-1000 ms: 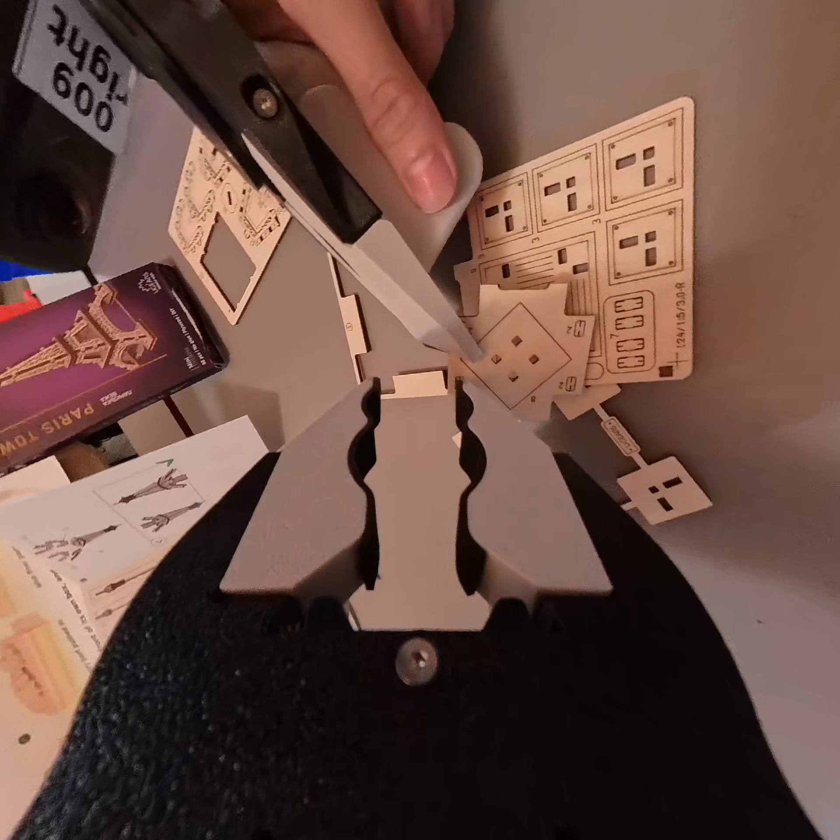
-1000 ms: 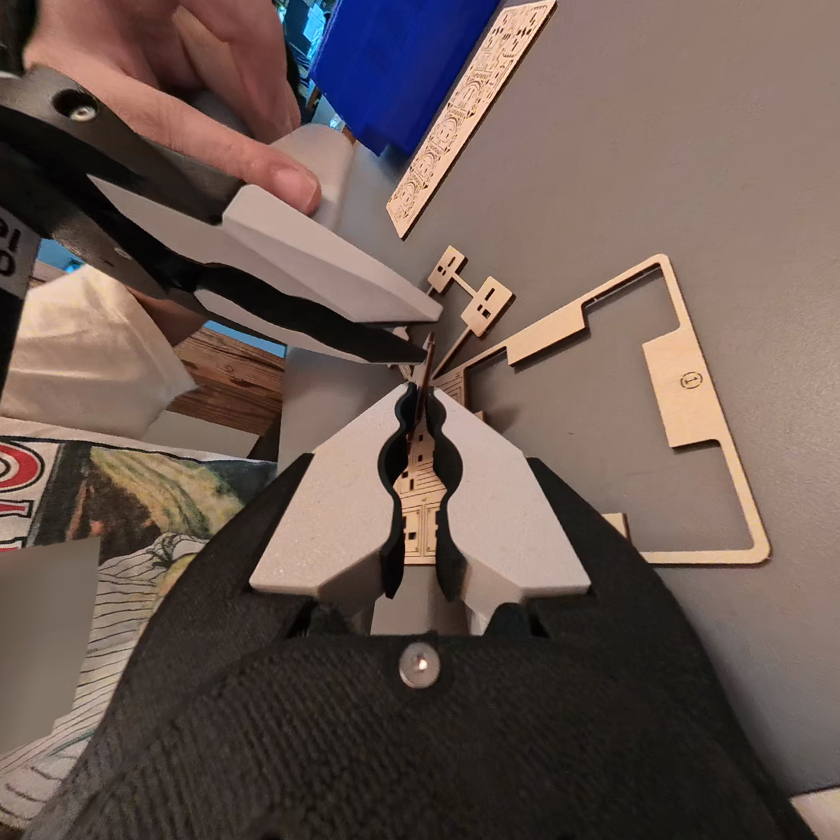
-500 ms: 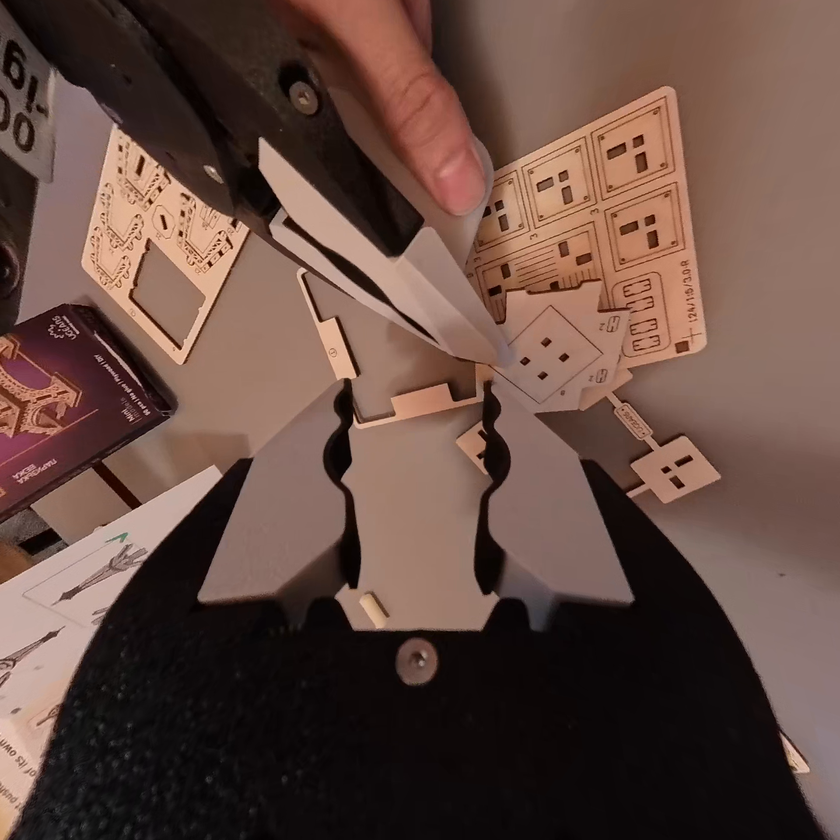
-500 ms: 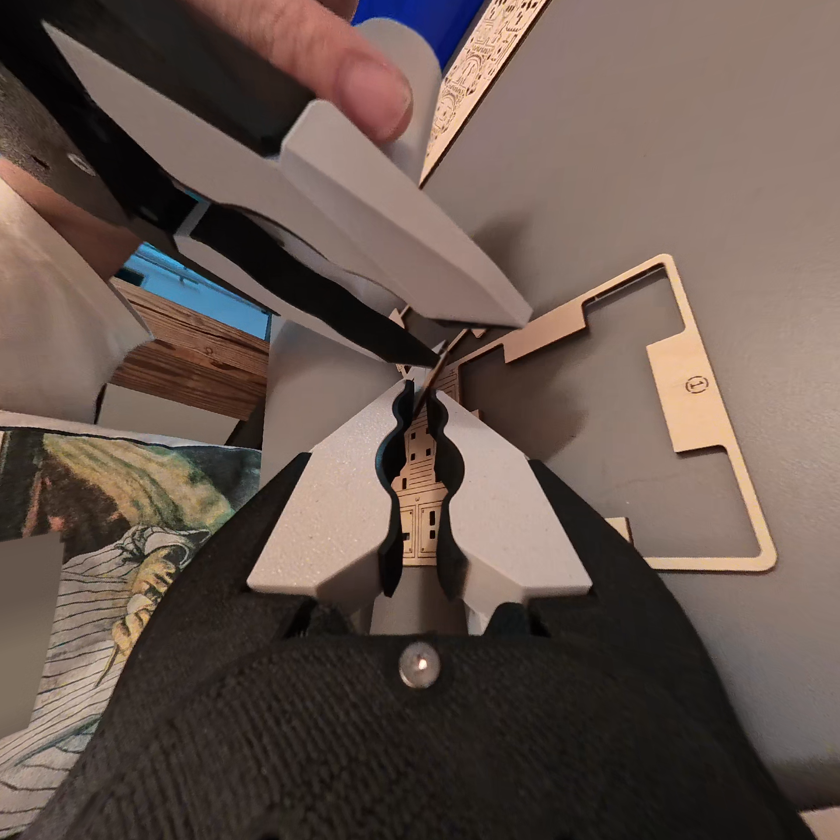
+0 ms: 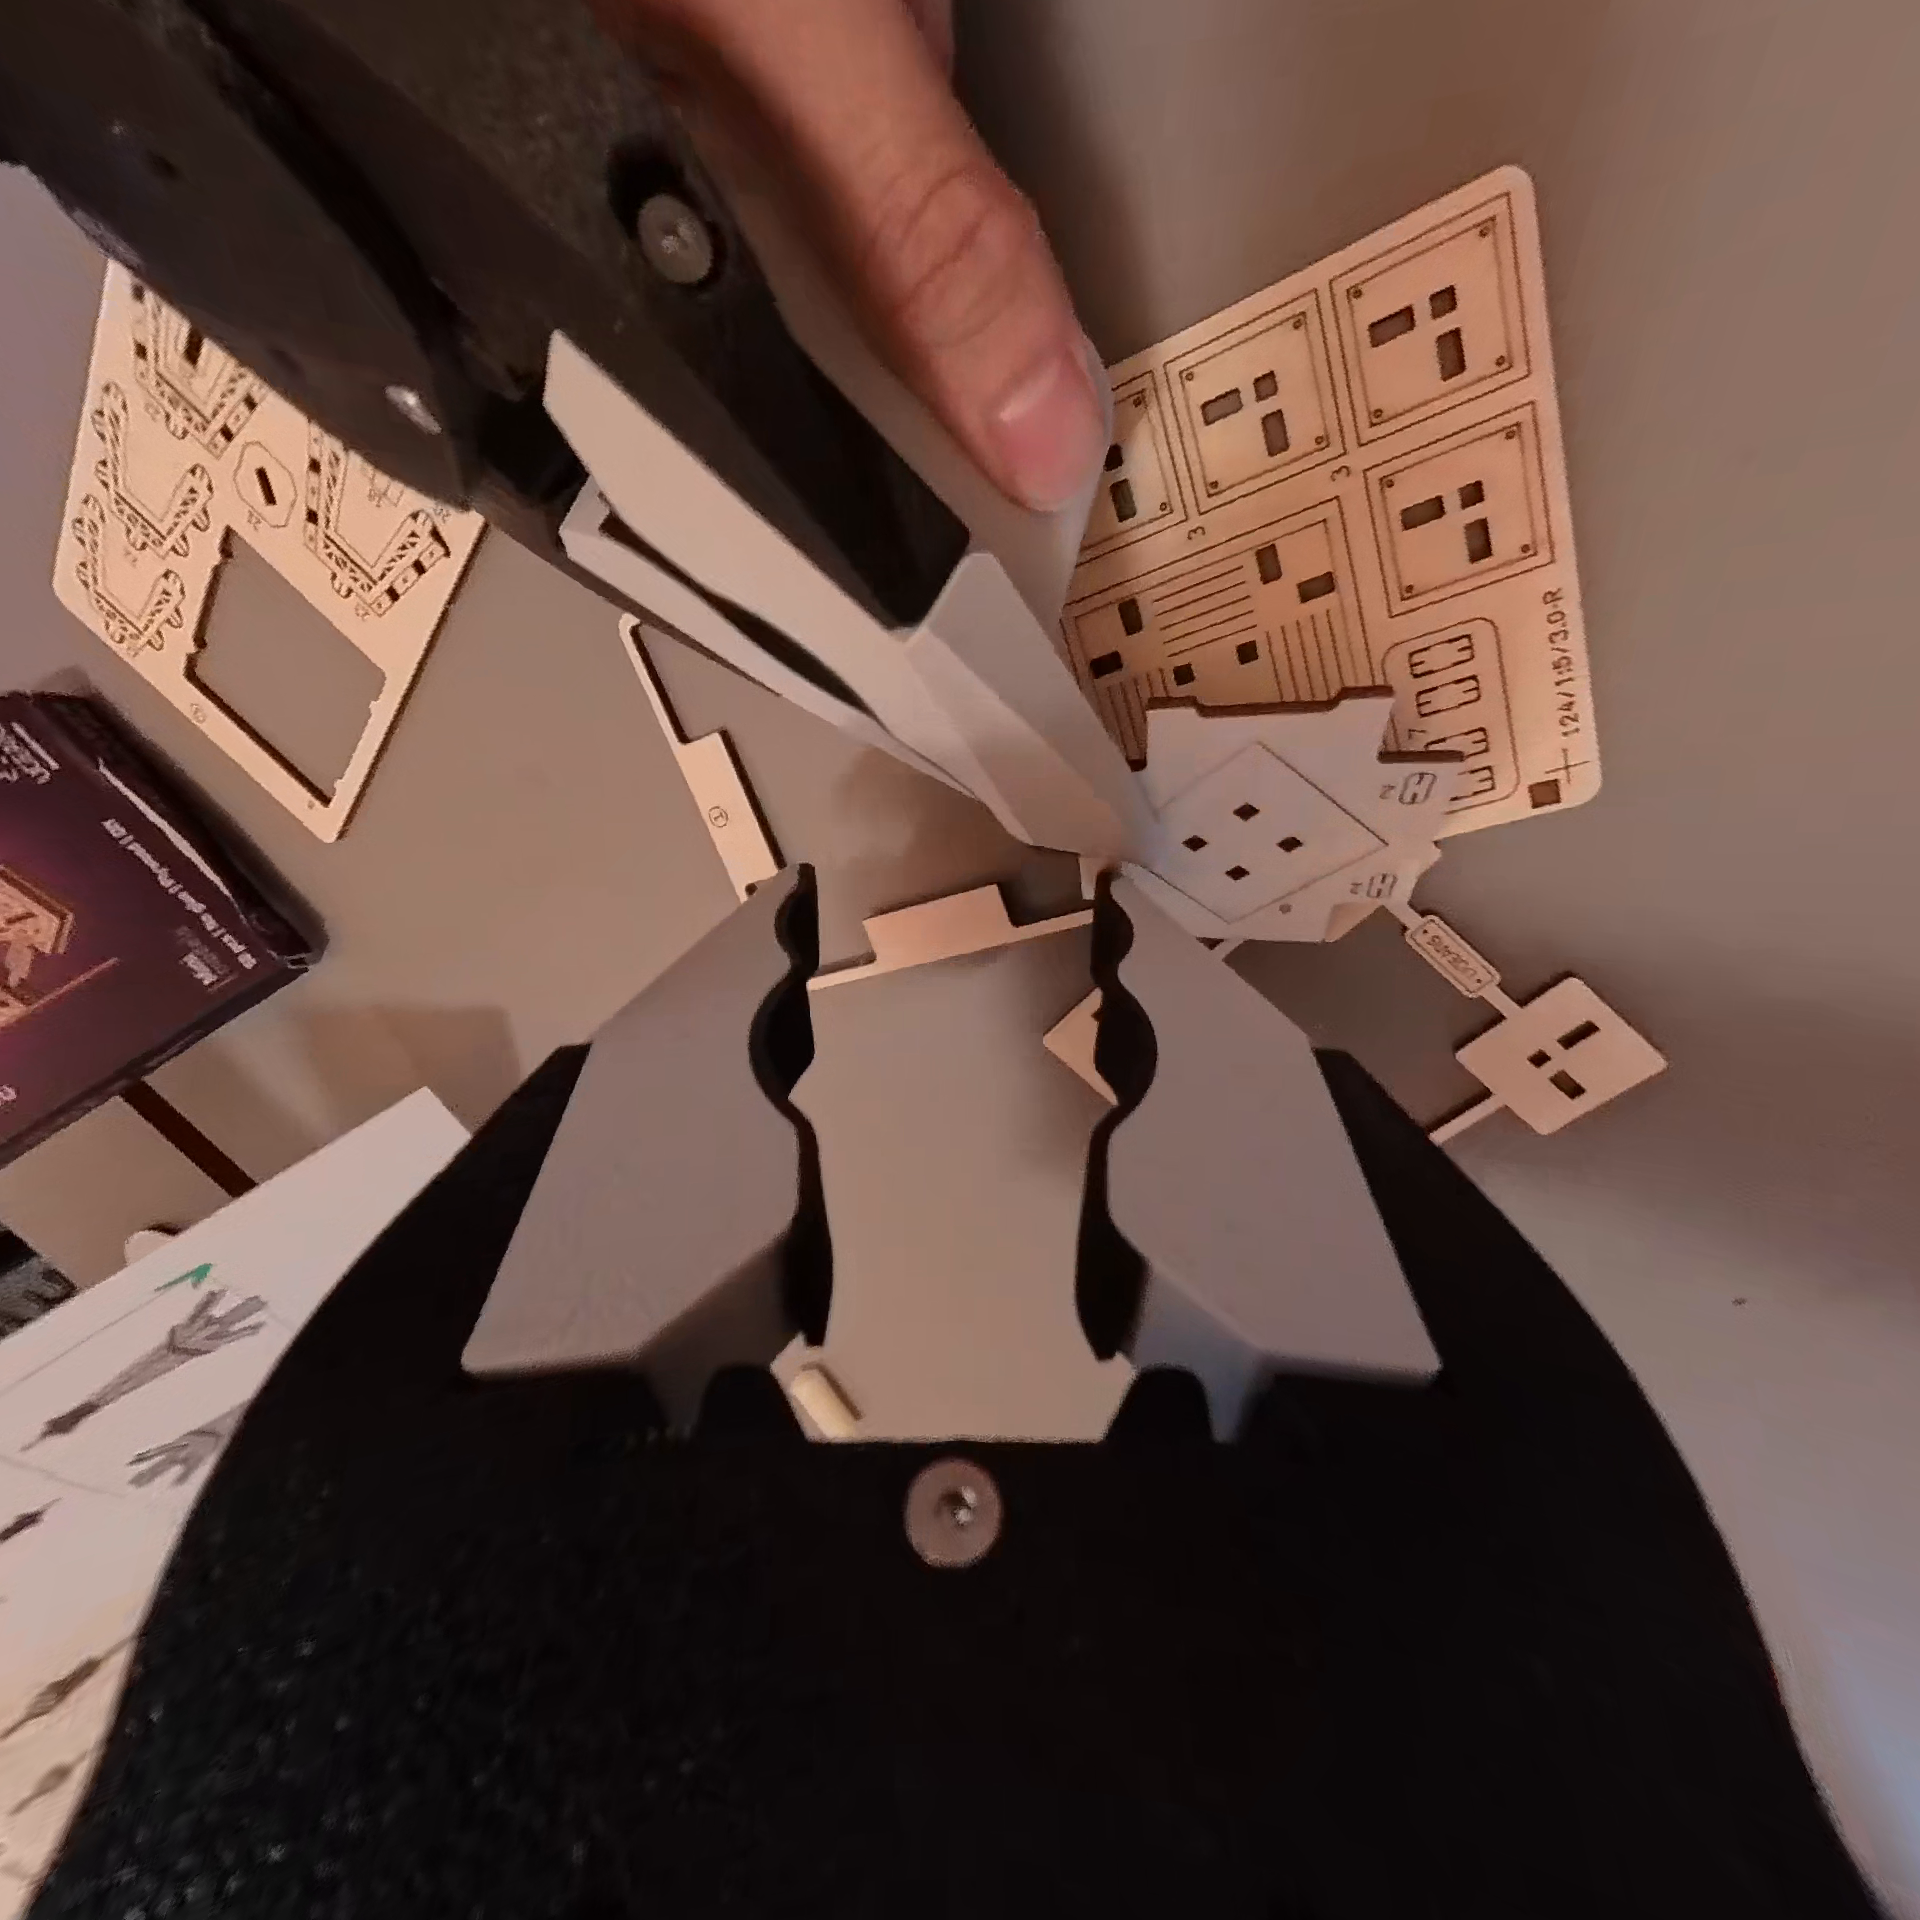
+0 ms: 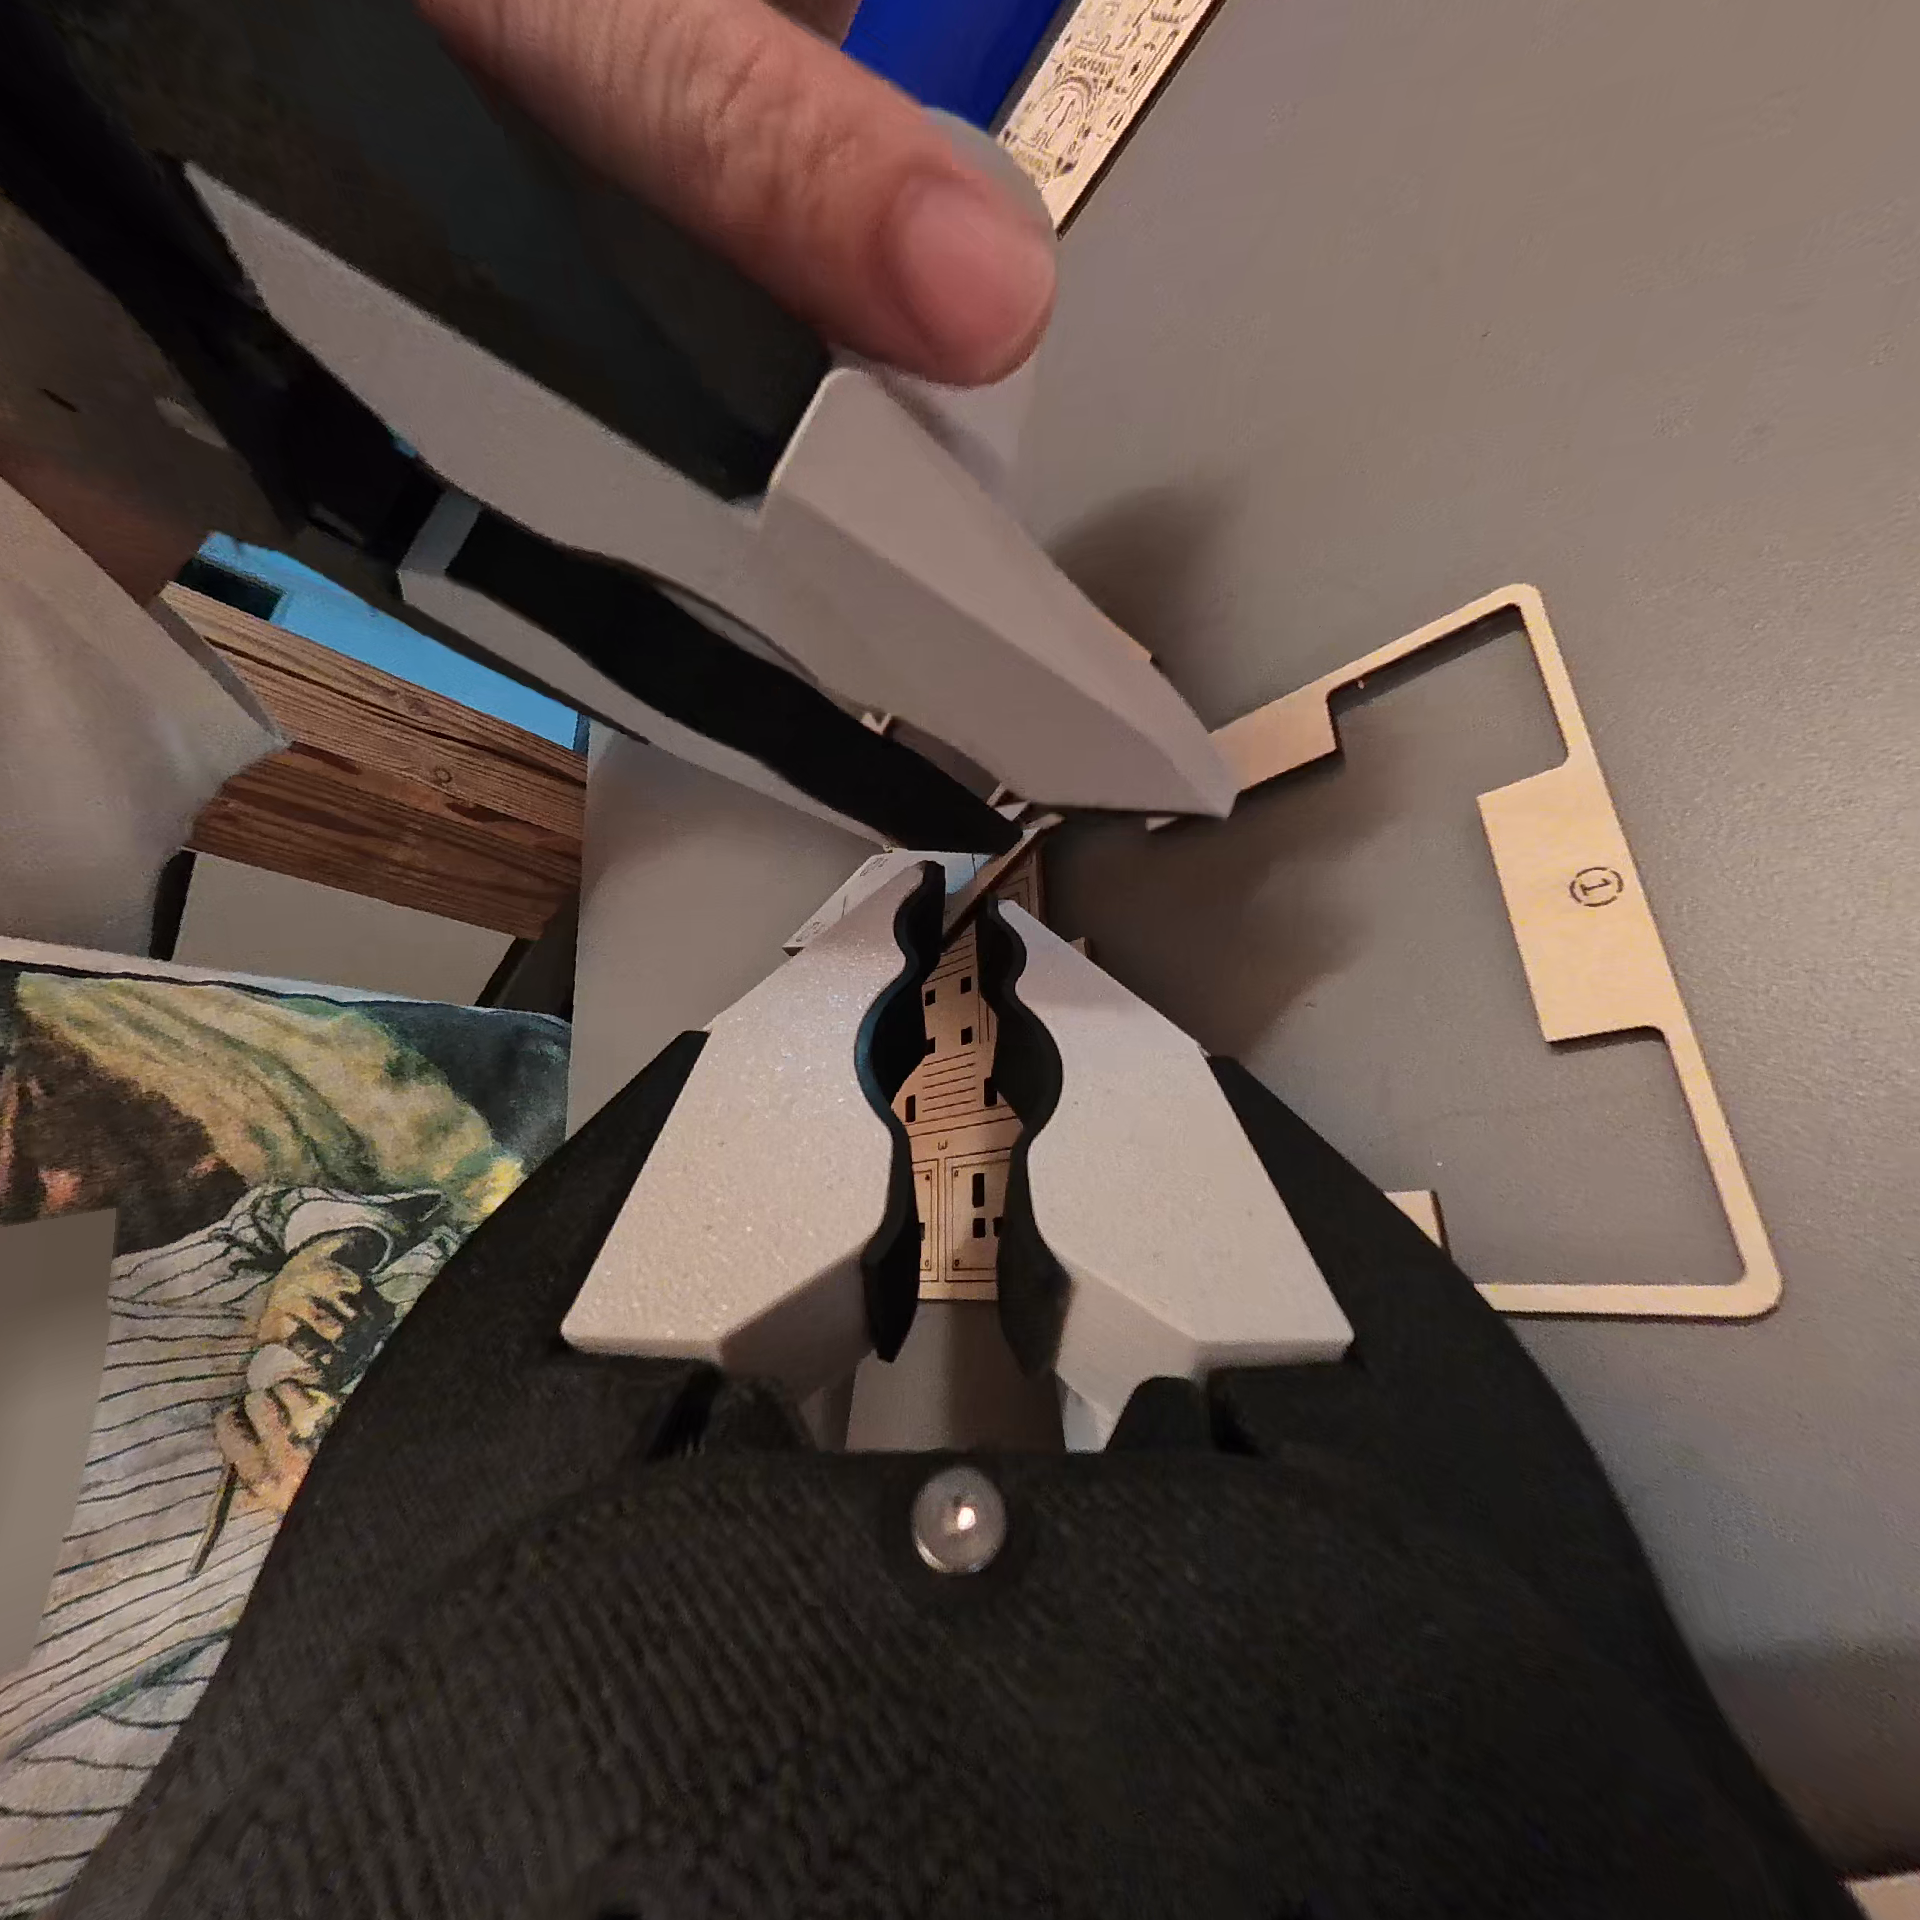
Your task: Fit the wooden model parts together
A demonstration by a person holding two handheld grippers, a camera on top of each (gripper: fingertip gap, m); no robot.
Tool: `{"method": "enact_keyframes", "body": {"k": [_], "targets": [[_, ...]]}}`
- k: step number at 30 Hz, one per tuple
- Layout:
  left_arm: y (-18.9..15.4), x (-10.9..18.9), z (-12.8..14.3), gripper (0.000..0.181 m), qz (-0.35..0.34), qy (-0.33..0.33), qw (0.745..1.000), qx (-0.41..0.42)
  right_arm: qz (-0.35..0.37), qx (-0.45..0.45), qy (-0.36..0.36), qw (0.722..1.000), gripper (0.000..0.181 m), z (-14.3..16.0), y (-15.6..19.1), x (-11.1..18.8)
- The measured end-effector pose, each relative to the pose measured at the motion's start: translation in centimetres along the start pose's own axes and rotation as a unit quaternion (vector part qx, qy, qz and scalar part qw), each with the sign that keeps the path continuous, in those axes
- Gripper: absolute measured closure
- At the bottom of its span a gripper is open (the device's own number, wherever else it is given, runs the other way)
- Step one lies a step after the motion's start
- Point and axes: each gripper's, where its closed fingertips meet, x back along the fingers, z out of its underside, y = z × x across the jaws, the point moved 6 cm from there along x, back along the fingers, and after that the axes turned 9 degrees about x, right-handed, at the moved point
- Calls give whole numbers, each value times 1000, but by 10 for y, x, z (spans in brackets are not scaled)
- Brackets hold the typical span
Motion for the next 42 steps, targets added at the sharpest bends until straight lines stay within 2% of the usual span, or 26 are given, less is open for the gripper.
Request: {"method": "enact_keyframes", "body": {"k": [2,5,14,17,20,22,24,25,27,29,31,34,35,38,42], "targets": [[0,2,2,129,-7,-13,1000,19,0,5,-1,1000,177,0,1,0],[5,13,7,109,-64,-36,995,61,0,13,-8,1000,178,-1,2,1],[-7,43,19,114,-107,-102,975,168,-20,25,-61,998,180,-8,7,13],[-11,44,23,124,-87,-109,967,211,-16,38,-60,997,181,-8,10,14],[-16,49,20,146,-48,-149,953,259,-5,78,-56,995,181,-9,16,14],[-20,58,17,156,-27,-192,941,278,14,153,-44,987,180,-11,24,15],[-23,73,14,163,-14,-236,927,291,30,263,-44,963,180,-18,44,21],[-23,82,12,168,-13,-258,919,299,38,326,-62,942,180,-24,58,25],[-26,99,10,170,-10,-291,905,310,58,470,-107,874,180,-32,87,30],[-29,110,10,172,-27,-292,904,311,176,571,-142,789,181,-41,89,33],[-31,114,13,181,-64,-270,911,304,299,670,-112,670,181,-40,86,33],[-38,114,16,181,-99,-236,921,295,385,747,-33,542,181,-34,77,22],[-41,112,17,181,-104,-229,923,291,398,764,-19,507,181,-33,76,19],[-47,105,19,178,-111,-203,929,289,429,788,6,441,181,-34,74,11],[-51,103,18,175,-117,-196,931,285,445,803,33,395,181,-35,70,4]]}}
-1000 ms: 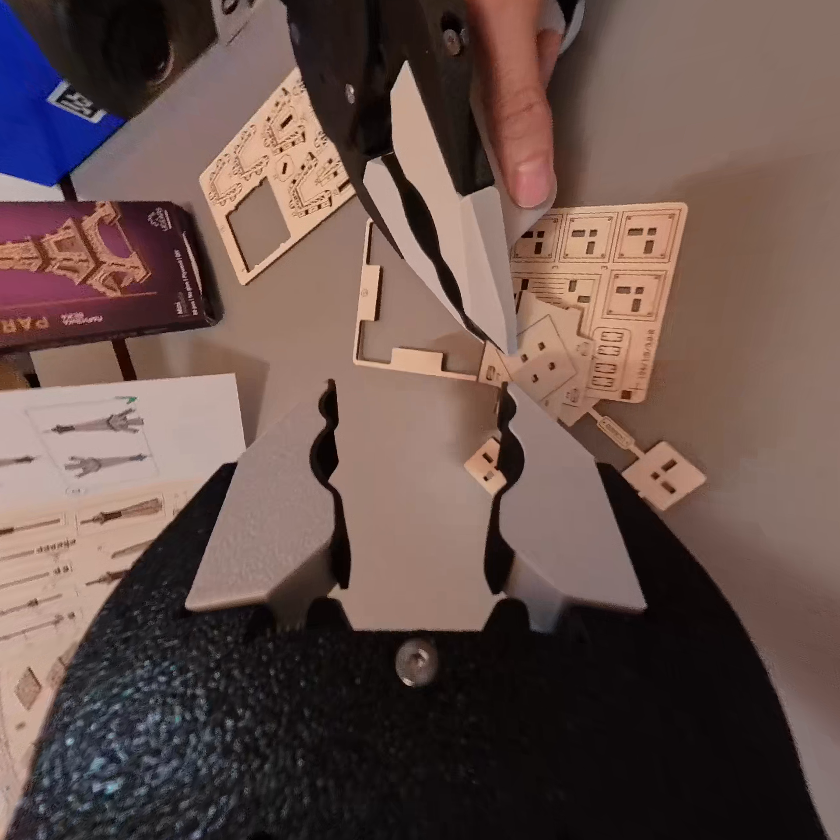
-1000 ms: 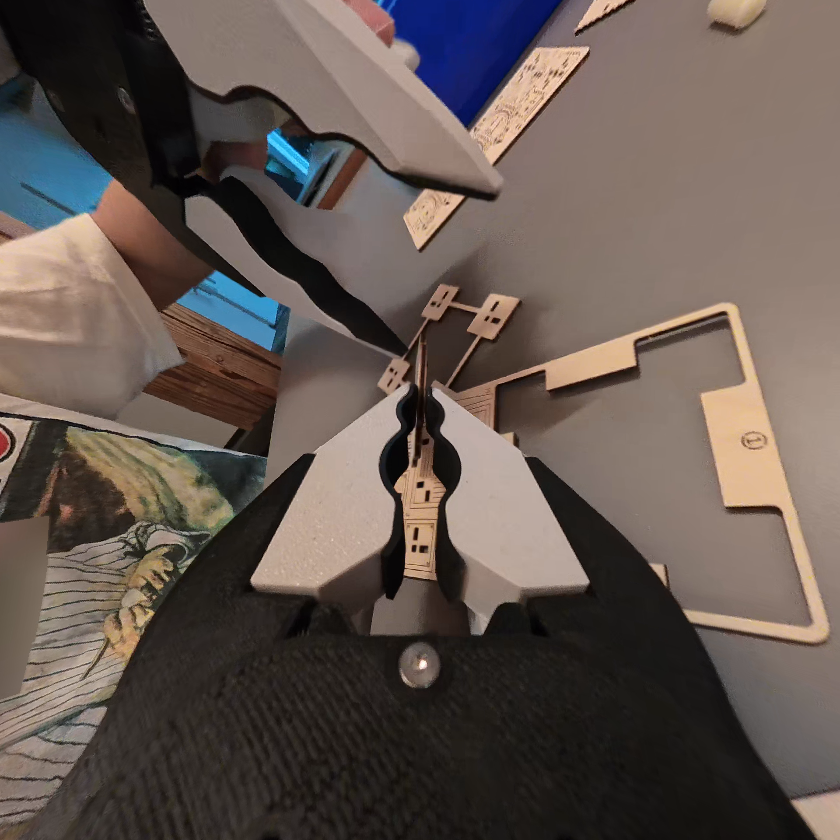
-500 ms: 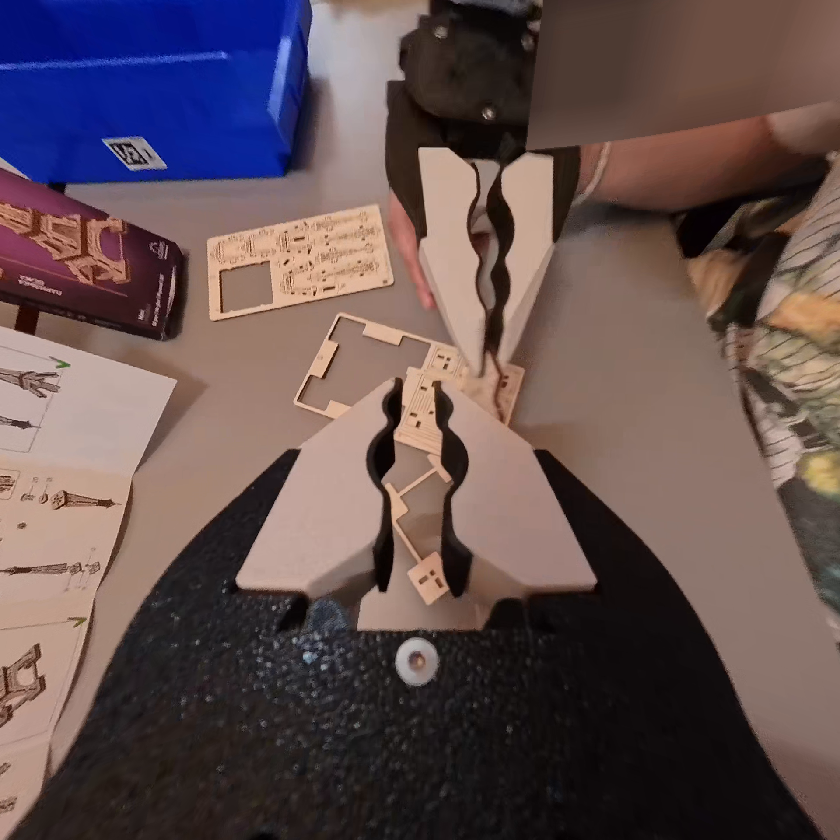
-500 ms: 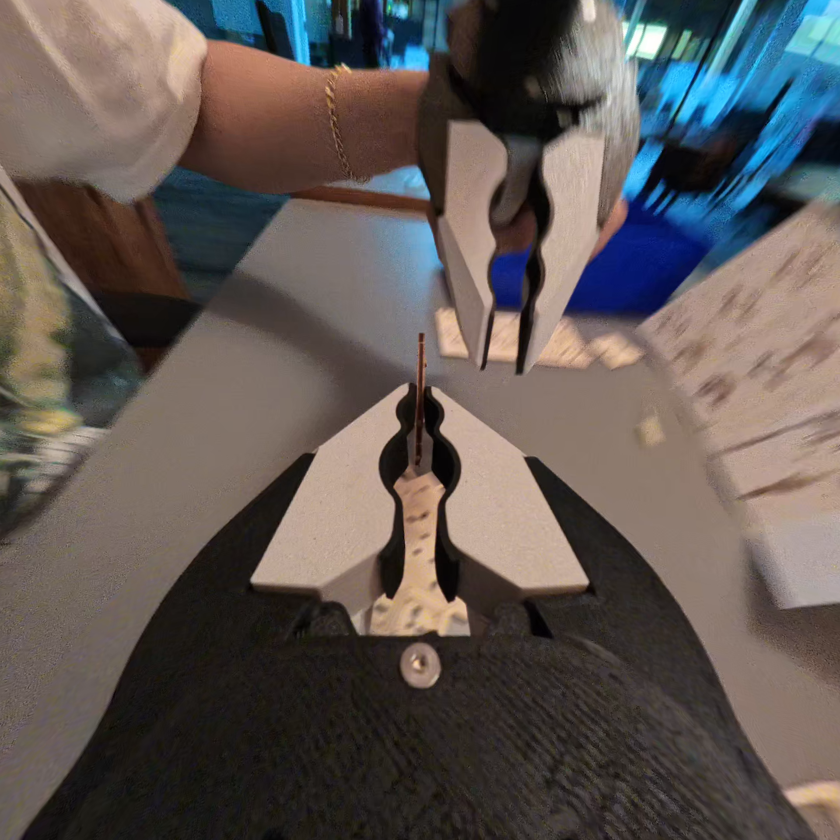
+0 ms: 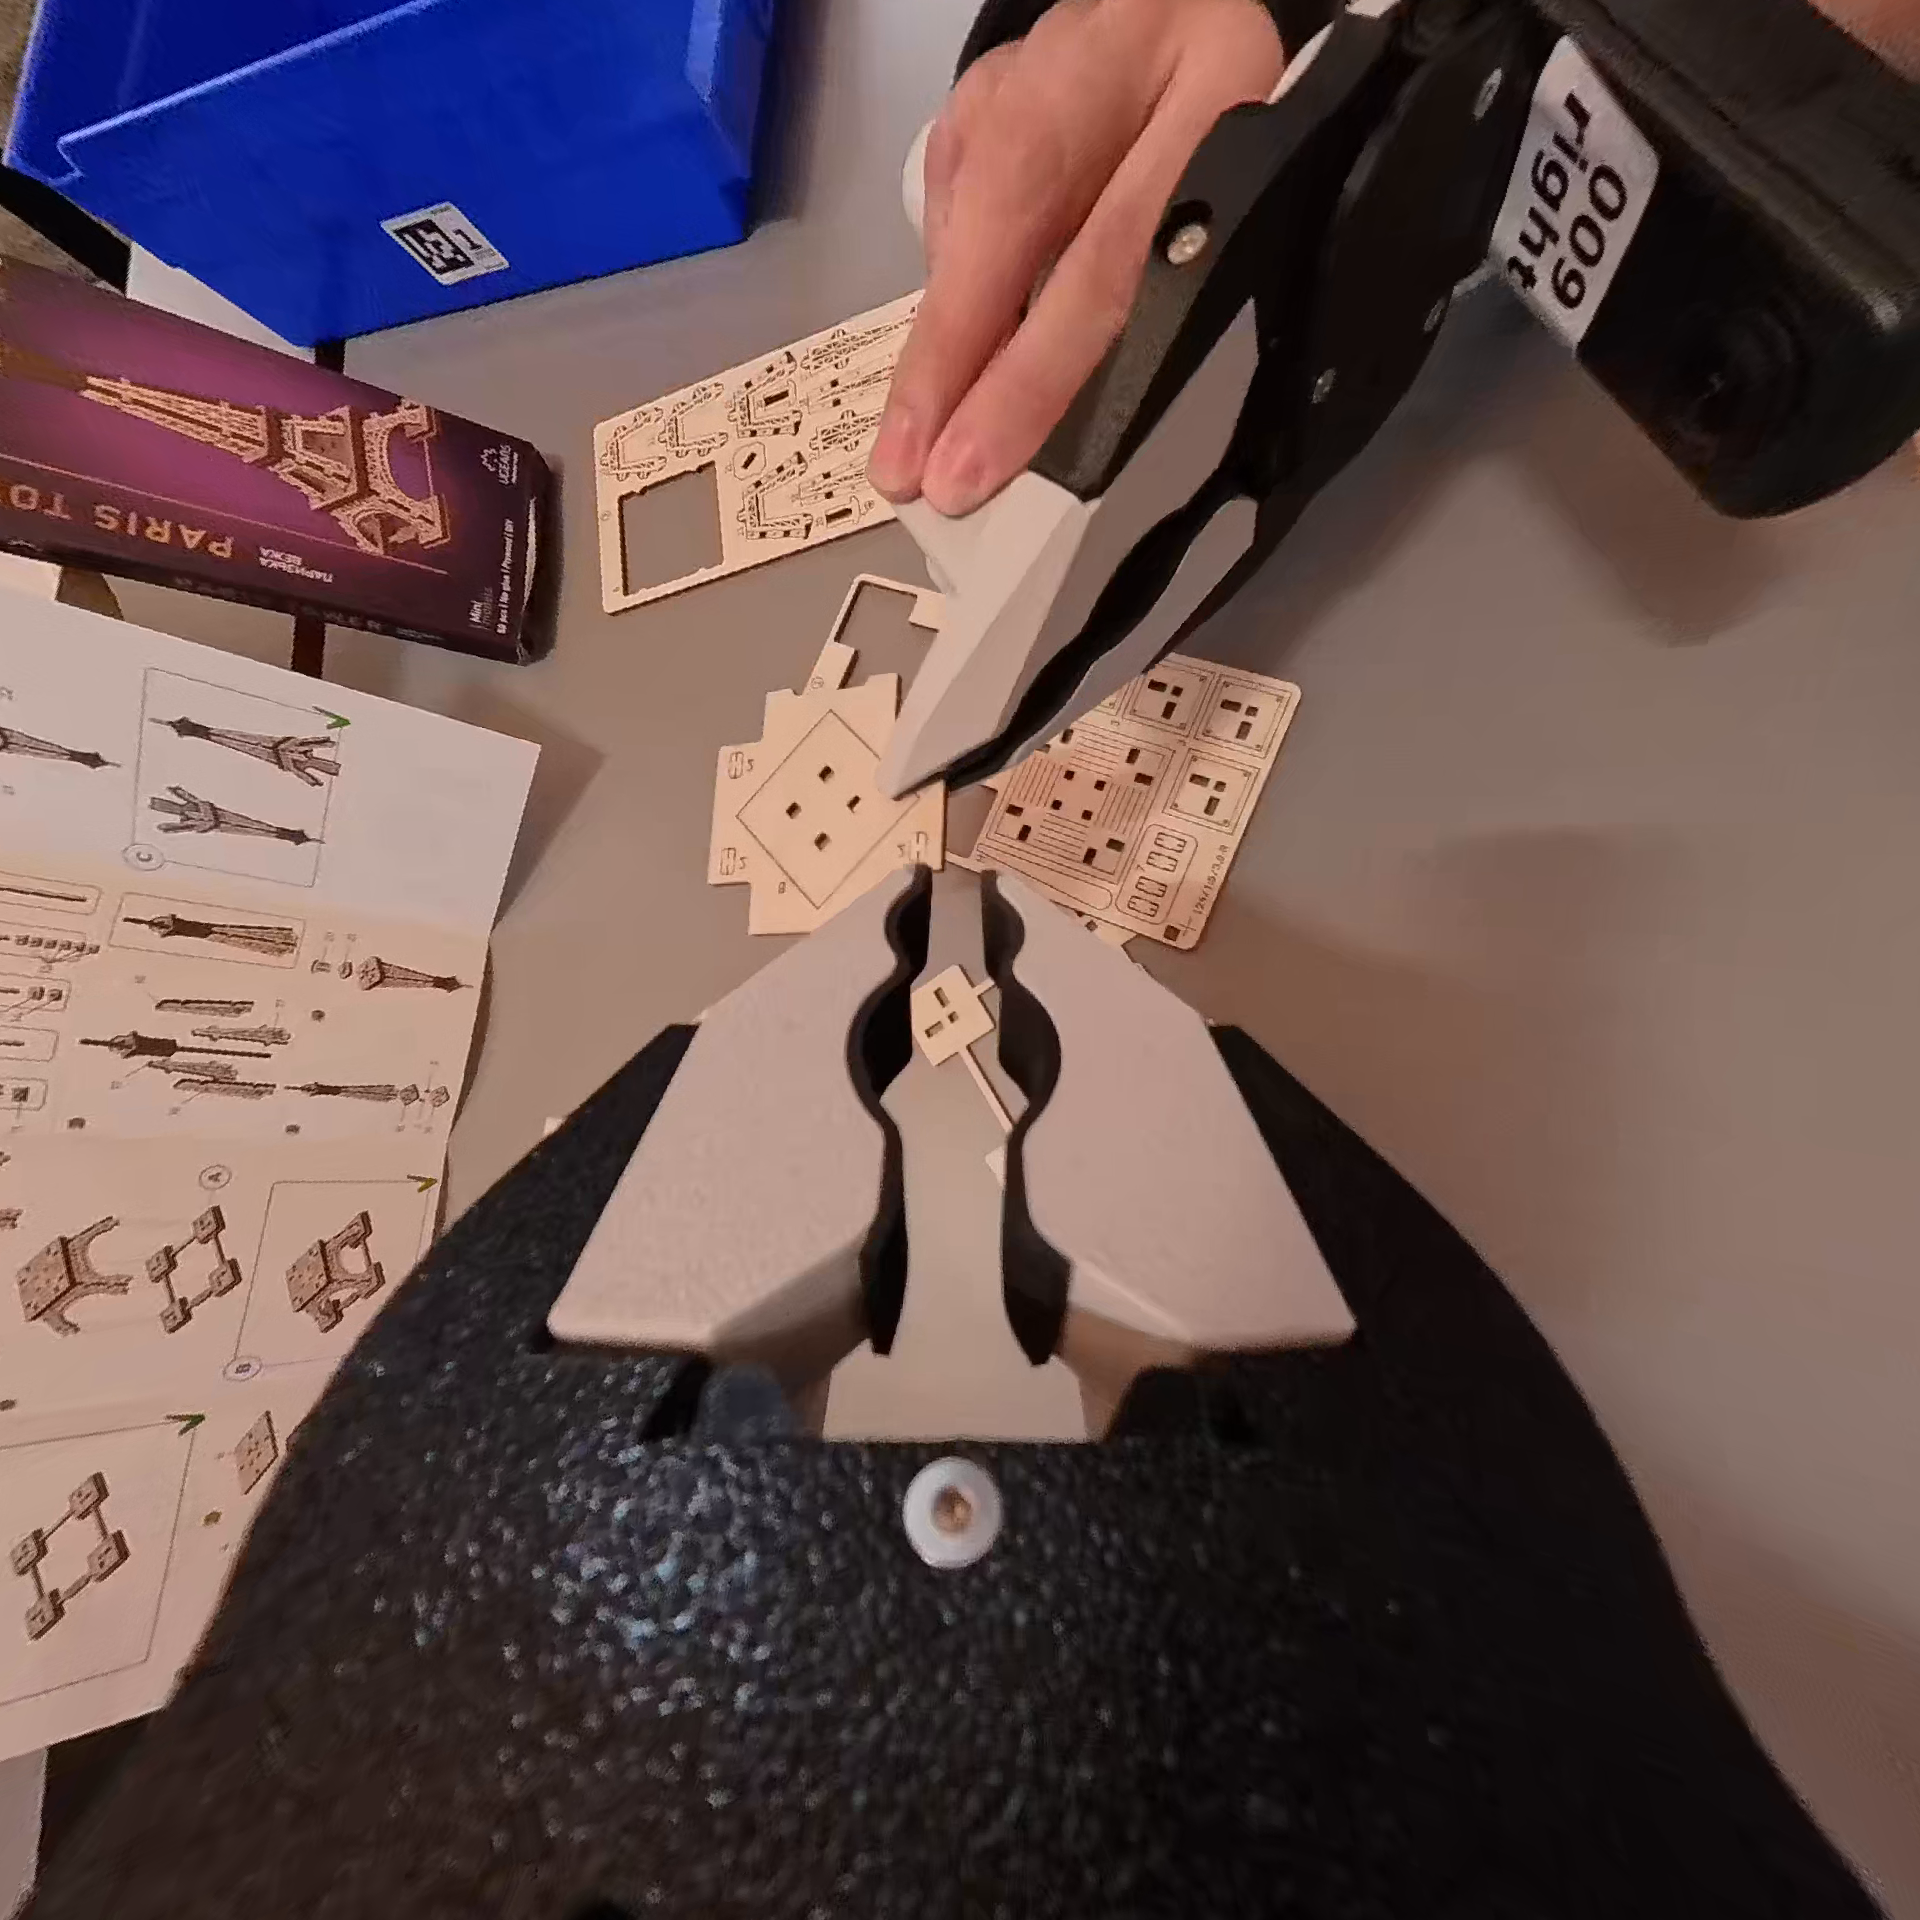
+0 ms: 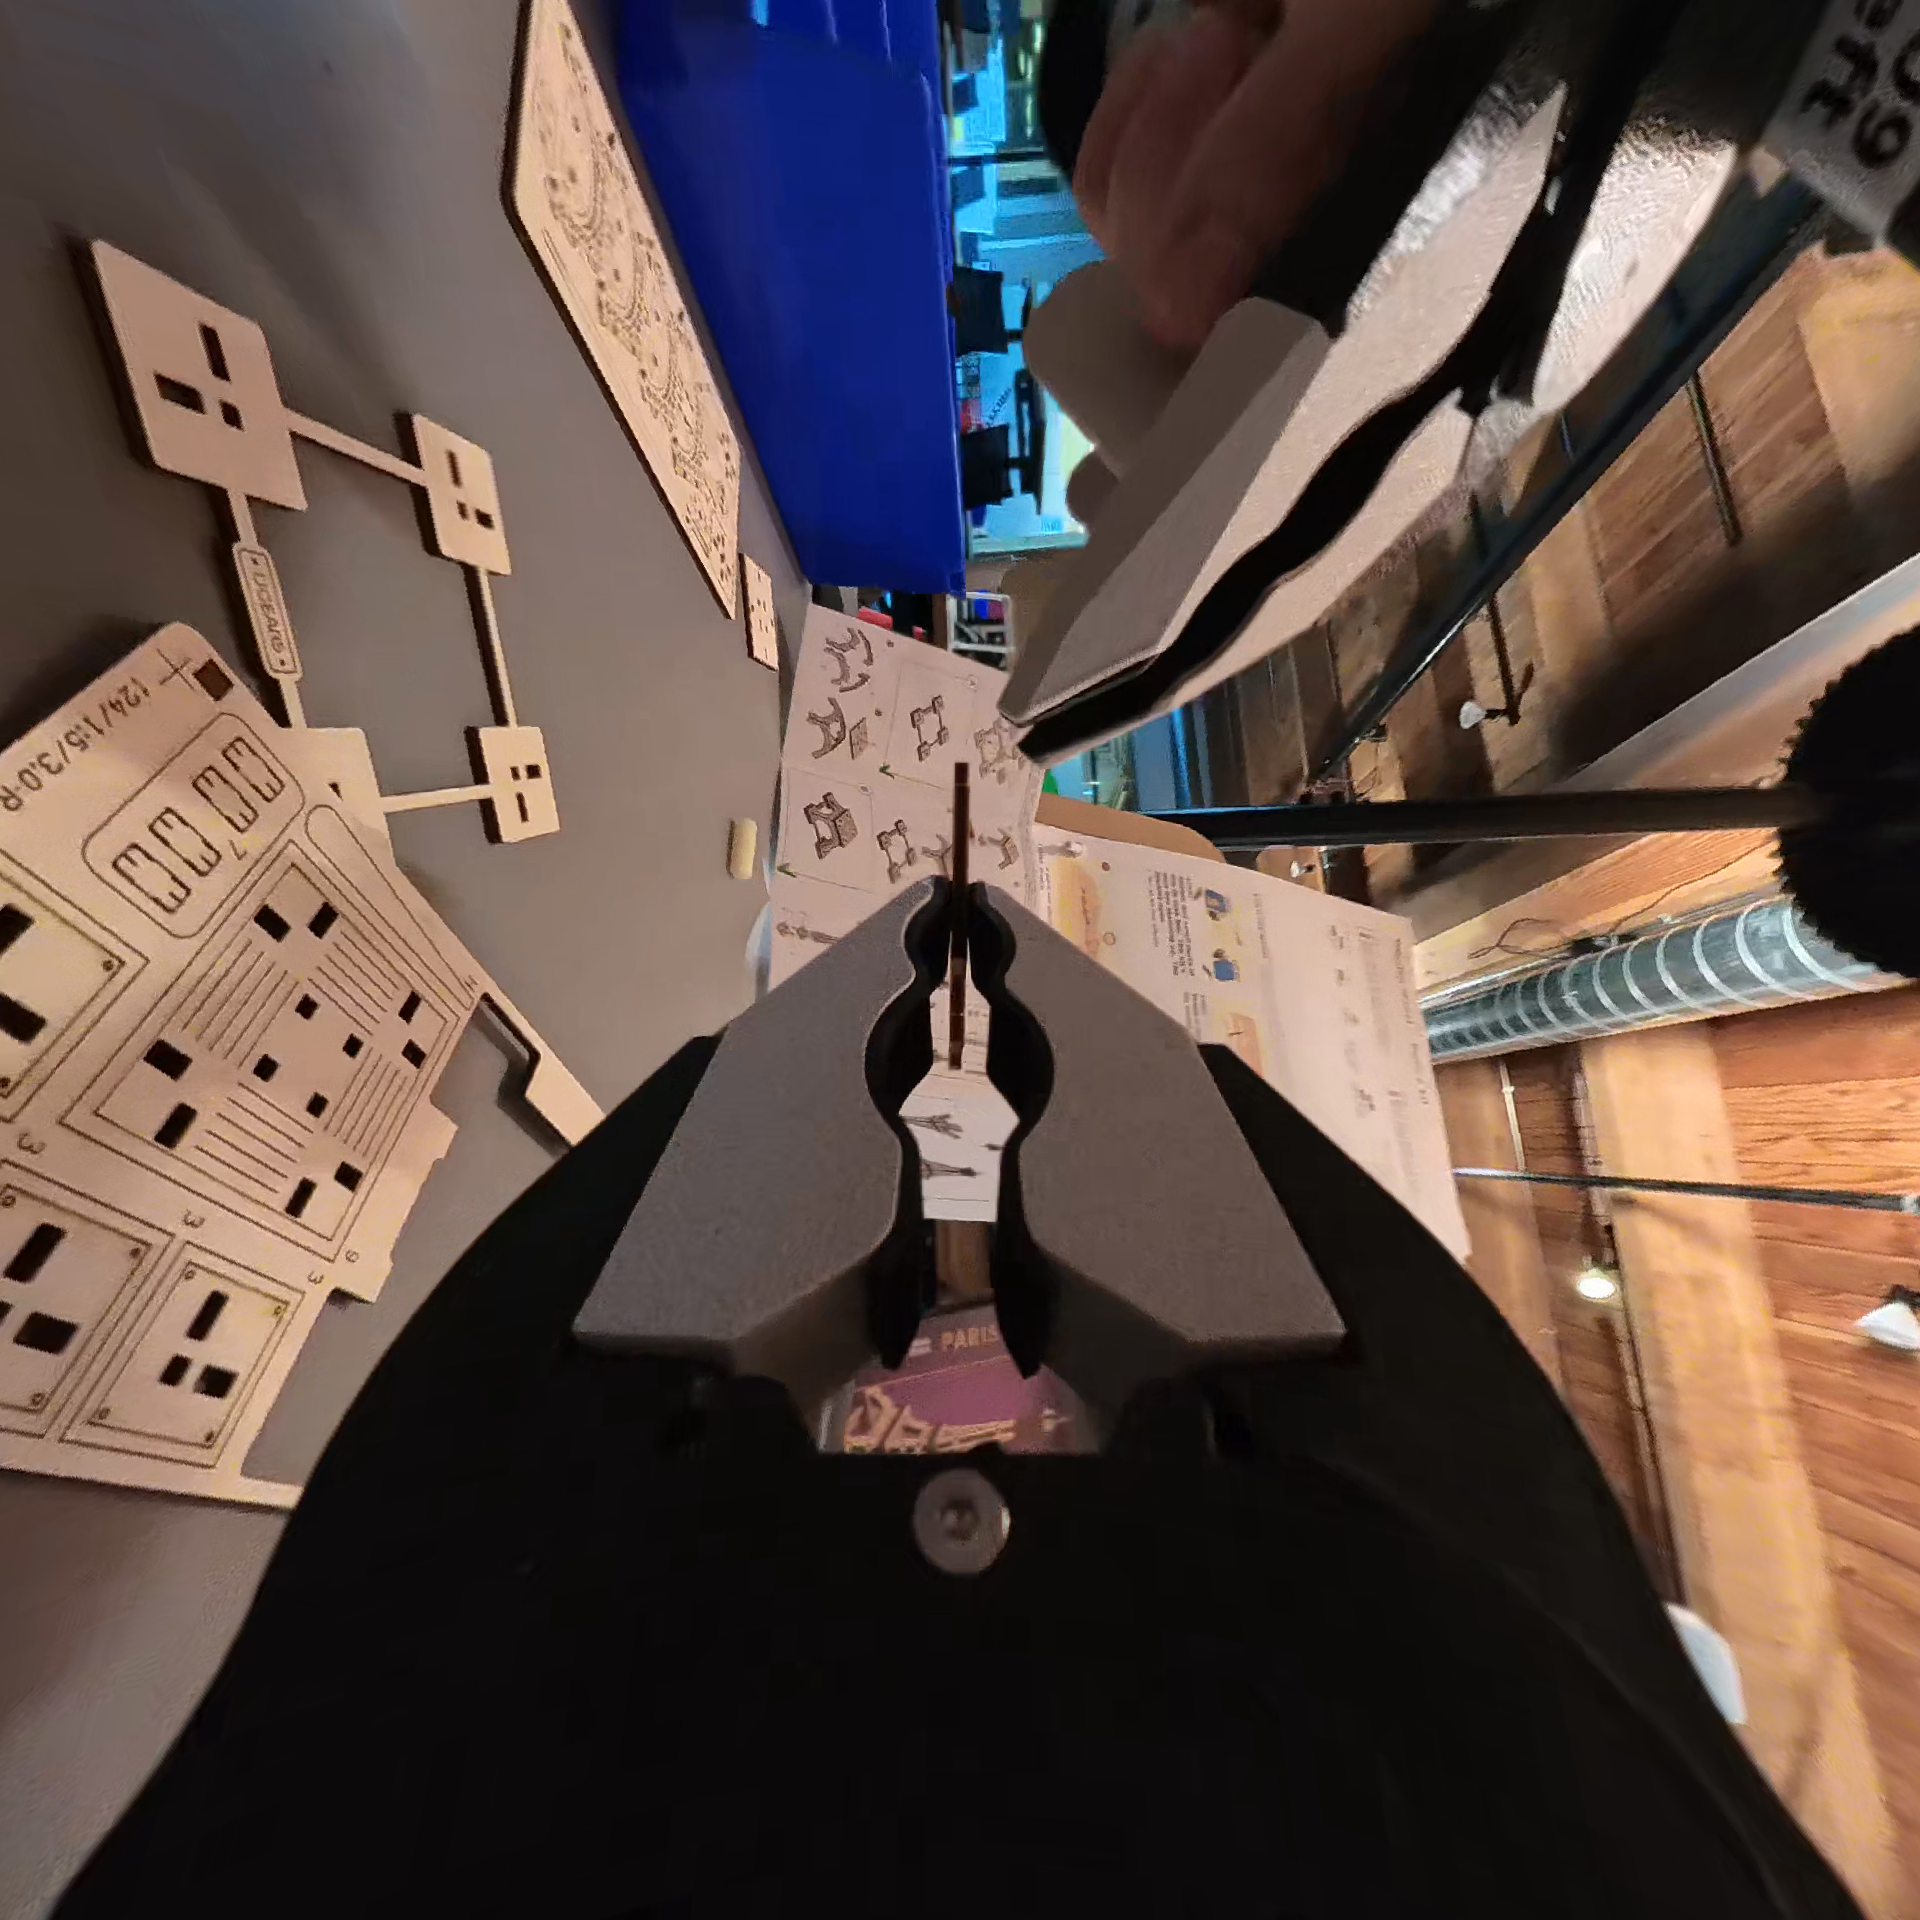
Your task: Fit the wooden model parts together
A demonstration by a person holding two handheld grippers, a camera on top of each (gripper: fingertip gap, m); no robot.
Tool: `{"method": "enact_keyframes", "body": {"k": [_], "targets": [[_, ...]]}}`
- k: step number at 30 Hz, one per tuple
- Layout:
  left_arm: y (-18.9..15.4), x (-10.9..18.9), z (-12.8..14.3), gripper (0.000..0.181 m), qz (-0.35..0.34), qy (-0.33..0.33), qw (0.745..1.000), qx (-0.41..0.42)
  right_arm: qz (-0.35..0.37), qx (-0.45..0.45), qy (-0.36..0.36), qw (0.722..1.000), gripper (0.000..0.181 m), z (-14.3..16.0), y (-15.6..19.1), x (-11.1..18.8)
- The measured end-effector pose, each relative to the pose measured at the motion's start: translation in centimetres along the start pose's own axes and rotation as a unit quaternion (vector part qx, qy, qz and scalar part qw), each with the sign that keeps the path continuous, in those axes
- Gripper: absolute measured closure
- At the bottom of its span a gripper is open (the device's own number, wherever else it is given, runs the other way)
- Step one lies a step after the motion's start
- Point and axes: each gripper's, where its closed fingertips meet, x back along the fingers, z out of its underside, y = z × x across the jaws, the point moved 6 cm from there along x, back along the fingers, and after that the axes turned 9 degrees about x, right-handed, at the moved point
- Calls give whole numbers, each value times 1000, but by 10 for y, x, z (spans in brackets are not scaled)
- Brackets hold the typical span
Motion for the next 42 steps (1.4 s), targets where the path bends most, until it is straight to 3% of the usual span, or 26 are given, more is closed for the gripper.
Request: {"method": "enact_keyframes", "body": {"k": [8,32,35,39,42], "targets": [[1,-4,4,166,29,30,999,-15,-2,57,-16,998,181,-14,5,-3],[2,-15,20,181,101,107,987,-61,-9,112,0,994,181,-18,14,-9],[8,-16,23,181,72,112,988,-75,-6,96,-1,995,181,-14,13,-7],[8,-9,13,181,56,65,995,-51,-18,96,-3,995,181,-15,17,-9],[6,-13,19,181,40,87,993,-64,-32,94,-11,995,181,-18,22,-11]]}}
